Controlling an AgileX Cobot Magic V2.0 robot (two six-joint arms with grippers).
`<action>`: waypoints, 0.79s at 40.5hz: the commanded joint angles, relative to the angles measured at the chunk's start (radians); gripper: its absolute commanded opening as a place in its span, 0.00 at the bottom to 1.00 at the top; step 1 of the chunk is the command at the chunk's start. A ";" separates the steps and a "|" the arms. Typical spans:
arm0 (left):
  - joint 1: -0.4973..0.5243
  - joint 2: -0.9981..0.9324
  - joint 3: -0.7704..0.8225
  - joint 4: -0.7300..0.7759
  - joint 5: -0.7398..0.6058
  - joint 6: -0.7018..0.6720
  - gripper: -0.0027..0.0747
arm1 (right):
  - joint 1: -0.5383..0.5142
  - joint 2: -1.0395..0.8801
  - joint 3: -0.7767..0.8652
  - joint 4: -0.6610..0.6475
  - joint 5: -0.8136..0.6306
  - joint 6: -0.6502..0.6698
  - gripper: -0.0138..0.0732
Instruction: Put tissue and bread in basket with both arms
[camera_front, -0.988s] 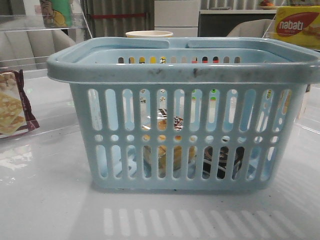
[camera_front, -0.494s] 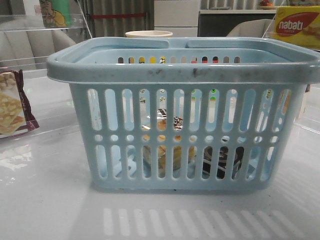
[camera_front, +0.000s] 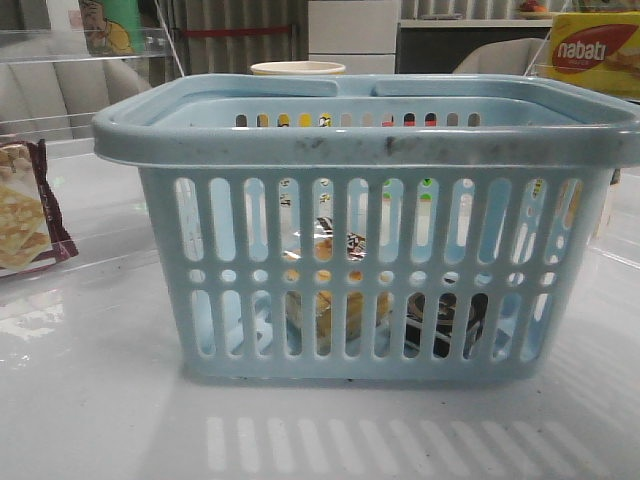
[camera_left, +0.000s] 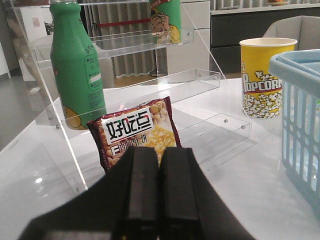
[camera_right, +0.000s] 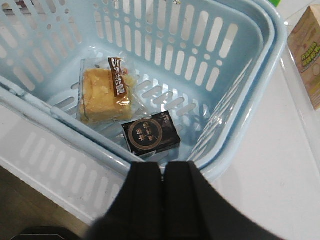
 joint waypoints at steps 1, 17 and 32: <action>0.002 -0.016 -0.001 -0.010 -0.094 0.000 0.15 | 0.002 -0.003 -0.025 -0.003 -0.062 -0.008 0.22; 0.000 -0.016 -0.001 -0.010 -0.094 0.000 0.15 | -0.252 -0.305 0.248 -0.066 -0.344 -0.009 0.22; 0.000 -0.016 -0.001 -0.010 -0.094 0.000 0.15 | -0.433 -0.838 0.748 -0.066 -0.612 -0.009 0.22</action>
